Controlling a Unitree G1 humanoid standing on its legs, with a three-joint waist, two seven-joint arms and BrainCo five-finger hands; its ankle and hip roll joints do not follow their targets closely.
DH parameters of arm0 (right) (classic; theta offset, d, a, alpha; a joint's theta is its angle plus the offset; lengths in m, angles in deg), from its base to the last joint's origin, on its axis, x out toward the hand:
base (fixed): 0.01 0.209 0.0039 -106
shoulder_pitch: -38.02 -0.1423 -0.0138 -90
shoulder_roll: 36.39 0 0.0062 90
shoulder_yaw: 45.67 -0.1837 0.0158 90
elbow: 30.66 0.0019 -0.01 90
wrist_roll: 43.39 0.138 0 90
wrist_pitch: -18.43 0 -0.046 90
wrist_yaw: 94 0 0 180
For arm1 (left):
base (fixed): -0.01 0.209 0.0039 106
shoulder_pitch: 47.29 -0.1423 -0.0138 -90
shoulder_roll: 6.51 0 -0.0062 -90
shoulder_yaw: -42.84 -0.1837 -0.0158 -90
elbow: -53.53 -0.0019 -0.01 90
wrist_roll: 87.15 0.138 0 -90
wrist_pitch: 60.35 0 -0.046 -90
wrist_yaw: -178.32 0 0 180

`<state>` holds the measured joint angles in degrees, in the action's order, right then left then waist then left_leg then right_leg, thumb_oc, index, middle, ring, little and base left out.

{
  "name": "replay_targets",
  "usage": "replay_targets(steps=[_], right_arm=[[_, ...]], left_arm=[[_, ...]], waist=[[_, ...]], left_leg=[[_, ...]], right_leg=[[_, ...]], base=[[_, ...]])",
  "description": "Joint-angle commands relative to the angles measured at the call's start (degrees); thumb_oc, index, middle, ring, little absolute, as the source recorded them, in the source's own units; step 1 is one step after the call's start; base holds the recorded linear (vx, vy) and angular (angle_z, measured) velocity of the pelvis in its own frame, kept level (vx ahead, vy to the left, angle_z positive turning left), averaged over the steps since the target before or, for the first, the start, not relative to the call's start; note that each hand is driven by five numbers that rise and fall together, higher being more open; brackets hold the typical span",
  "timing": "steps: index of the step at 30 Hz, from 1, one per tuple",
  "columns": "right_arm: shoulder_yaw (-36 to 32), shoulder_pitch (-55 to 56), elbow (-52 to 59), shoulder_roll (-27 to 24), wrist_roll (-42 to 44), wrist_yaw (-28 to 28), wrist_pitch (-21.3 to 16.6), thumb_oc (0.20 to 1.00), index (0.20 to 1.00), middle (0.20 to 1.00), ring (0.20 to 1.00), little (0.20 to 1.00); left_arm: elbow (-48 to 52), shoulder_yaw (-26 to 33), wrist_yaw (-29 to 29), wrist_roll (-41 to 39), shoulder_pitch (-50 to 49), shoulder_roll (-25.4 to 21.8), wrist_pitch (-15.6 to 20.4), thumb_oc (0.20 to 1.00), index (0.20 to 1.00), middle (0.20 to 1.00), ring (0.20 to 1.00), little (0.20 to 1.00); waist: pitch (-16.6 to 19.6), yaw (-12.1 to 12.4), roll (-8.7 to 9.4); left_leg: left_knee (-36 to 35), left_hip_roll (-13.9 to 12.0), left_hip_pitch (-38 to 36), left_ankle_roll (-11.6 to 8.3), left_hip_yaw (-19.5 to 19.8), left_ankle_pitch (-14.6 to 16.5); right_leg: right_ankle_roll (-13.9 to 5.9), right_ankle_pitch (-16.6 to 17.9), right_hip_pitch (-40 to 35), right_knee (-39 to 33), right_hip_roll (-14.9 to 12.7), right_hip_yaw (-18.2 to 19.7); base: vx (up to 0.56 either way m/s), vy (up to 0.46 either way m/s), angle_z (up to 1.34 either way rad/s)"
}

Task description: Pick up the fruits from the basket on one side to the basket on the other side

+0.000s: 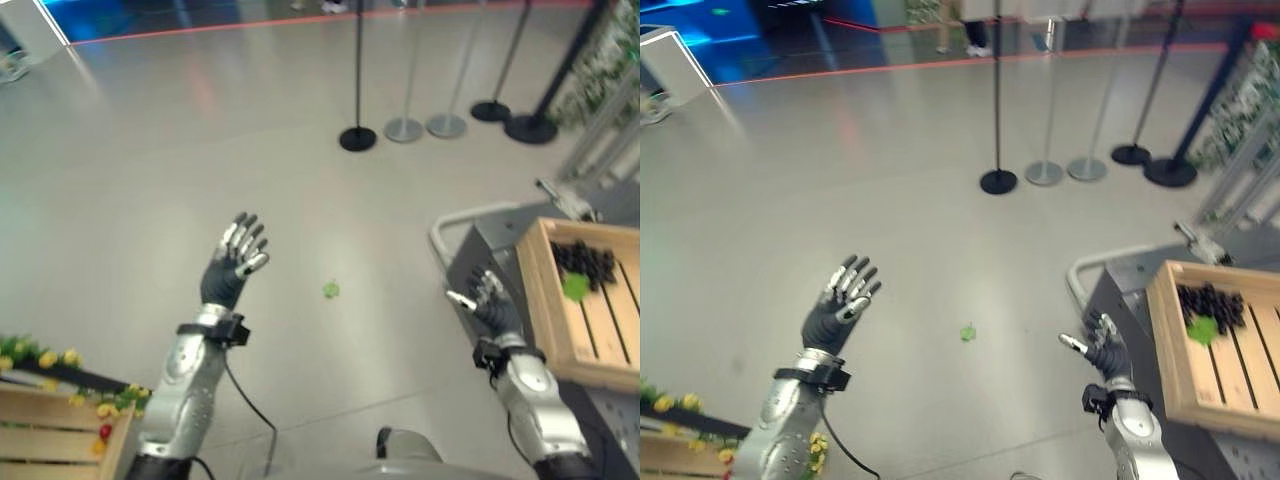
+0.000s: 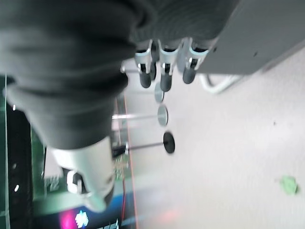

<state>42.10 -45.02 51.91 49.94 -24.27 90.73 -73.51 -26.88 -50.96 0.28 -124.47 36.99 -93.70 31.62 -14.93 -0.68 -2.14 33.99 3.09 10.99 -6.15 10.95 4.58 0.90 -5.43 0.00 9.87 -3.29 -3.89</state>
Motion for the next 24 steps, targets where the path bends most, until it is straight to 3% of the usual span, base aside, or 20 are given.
replay_targets(steps=[1, 3, 5, 8, 9, 14, 16, 17, 19, 21, 24], right_arm=[[-2.4, -2.7, 1.9, -1.3, 0.1, 1.7, -2.6, 1.0, 1.0, 1.0, 1.0, 1.0], [-2.5, -2.7, 1.1, -1.7, 0.4, 2.6, -2.9, 1.0, 1.0, 1.0, 1.0, 1.0], [-2.3, -3.0, 1.6, -2.5, -0.3, 2.9, -3.3, 1.0, 1.0, 1.0, 1.0, 1.0], [-2.5, -2.7, 2.0, -2.4, -0.2, 2.8, -3.1, 1.0, 1.0, 1.0, 1.0, 1.0], [-2.1, -2.4, 1.4, -1.7, -0.3, 2.6, -3.0, 1.0, 1.0, 1.0, 1.0, 1.0], [-3.5, -0.4, 2.4, 1.0, 1.0, 1.4, -2.7, 1.0, 1.0, 1.0, 1.0, 1.0], [-3.6, -0.4, 2.4, 1.4, 0.9, 1.6, -2.7, 1.0, 1.0, 1.0, 1.0, 1.0], [-4.0, 0.7, 3.6, 2.7, 0.5, 1.3, -2.4, 1.0, 1.0, 1.0, 1.0, 1.0], [-3.3, 0.5, 3.6, 3.4, 0.4, 1.1, -2.7, 1.0, 1.0, 1.0, 1.0, 1.0], [-2.6, -0.1, 3.3, 3.7, 0.3, 1.2, -2.9, 1.0, 1.0, 1.0, 1.0, 1.0], [-1.6, -1.1, 2.3, 4.2, -0.2, 1.2, -2.8, 1.0, 1.0, 1.0, 1.0, 1.0]], left_arm=[[1.7, 0.6, -2.3, -0.7, 2.3, -1.1, 3.2, 1.0, 1.0, 1.0, 1.0, 1.0], [0.4, 0.4, -3.1, 0.3, 2.3, -1.0, 3.7, 1.0, 1.0, 1.0, 1.0, 1.0], [-1.0, 0.5, -3.8, 1.8, 3.1, -1.0, 4.6, 1.0, 1.0, 1.0, 1.0, 1.0], [-2.1, 0.3, -4.1, 1.5, 4.1, -0.9, 4.7, 1.0, 1.0, 1.0, 1.0, 1.0], [-2.2, -0.1, -4.5, 2.6, 4.4, -1.2, 4.7, 1.0, 1.0, 1.0, 1.0, 1.0], [-3.0, -1.6, -4.6, 3.7, 5.5, -2.4, 4.5, 1.0, 1.0, 1.0, 1.0, 1.0], [-3.2, -2.2, -4.7, 4.0, 6.3, -2.9, 4.2, 1.0, 1.0, 1.0, 1.0, 1.0], [-3.3, -2.8, -4.5, 5.2, 7.2, -3.7, 3.7, 1.0, 1.0, 1.0, 1.0, 1.0], [-3.9, -2.9, -5.5, 6.3, 8.5, -4.0, 4.1, 1.0, 1.0, 1.0, 1.0, 1.0], [-4.5, -2.7, -6.4, 6.3, 8.6, -4.2, 4.3, 1.0, 1.0, 1.0, 1.0, 1.0], [-6.0, -2.6, -6.8, 6.5, 9.8, -4.2, 4.5, 1.0, 1.0, 1.0, 1.0, 1.0]], waist=[[-1.9, -0.3, -1.35], [-1.8, 0.2, -2.59], [-1.3, 0.6, -2.47], [-0.8, 0.7, -1.6], [-0.4, 1.1, -1.28], [2.6, -1.1, 1.76], [2.9, -1.4, 2.13], [3.2, -2.5, 2.67], [2.0, -3.5, 2.78], [0.3, -3.9, 2.53], [-0.7, -5.0, 1.68]], left_leg=[[-13.1, -5.1, 1.6, 0.3, 2.6, -0.7], [-23.3, -6.4, 2.4, -1.39, 7.3, -5.3], [-30.2, -6.1, 4.0, -2.57, 9.8, -7.2], [-26.7, -5.6, 3.8, -1.95, 6.9, -7.4], [-28.7, -5.4, 2.7, -1.38, 8.3, -7.8], [-30.0, -4.1, -0.7, 0.95, 2.1, -6.4], [-30.0, -4.0, -0.9, 1.52, 1.1, -5.8], [-30.6, -3.4, -2.3, 3.04, -1.2, -4.5], [-31.0, -4.9, -4.2, 3.91, -4.4, -3.6], [-31.9, -5.9, -6.8, 4.62, -7.5, -2.2], [-31.9, -7.2, -8.2, 4.4, -10.5, -1.2]], right_leg=[[-2.38, -10.6, -8.5, -5.8, 1.2, 6.6], [-2.49, -12.2, -9.7, -5.8, 2.8, 9.3], [-3.01, -14.7, -12.3, -5.1, 2.9, 12.8], [-3.9, -16.3, -13.8, -3.5, 1.5, 13.9], [-4.21, -15.8, -13.4, -2.0, 1.2, 14.4], [-7.68, -13.9, -9.5, 5.1, -0.9, 13.5], [-8.52, -13.3, -8.4, 6.9, -1.4, 13.4], [-10.34, -10.0, -5.4, 11.8, -2.7, 12.8], [-12.12, -5.0, -0.3, 17.9, -3.3, 9.6], [-13.21, -2.6, 4.4, 22.4, -4.9, 4.0], [-12.57, -3.1, 8.1, 18.1, -6.4, -1.1]], base=[[0.25, 0.128, -0.57], [0.26, 0.108, -0.68], [0.34, 0.085, -0.81], [0.27, 0.159, -0.66], [0.28, 0.23, -1.31], [0.26, 0.176, -0.51], [0.15, 0.168, -0.26], [0.17, 0.206, -0.41], [0.09, 0.24, -0.59], [0.04, 0.219, -1.05], [0.06, 0.149, -1.23]])
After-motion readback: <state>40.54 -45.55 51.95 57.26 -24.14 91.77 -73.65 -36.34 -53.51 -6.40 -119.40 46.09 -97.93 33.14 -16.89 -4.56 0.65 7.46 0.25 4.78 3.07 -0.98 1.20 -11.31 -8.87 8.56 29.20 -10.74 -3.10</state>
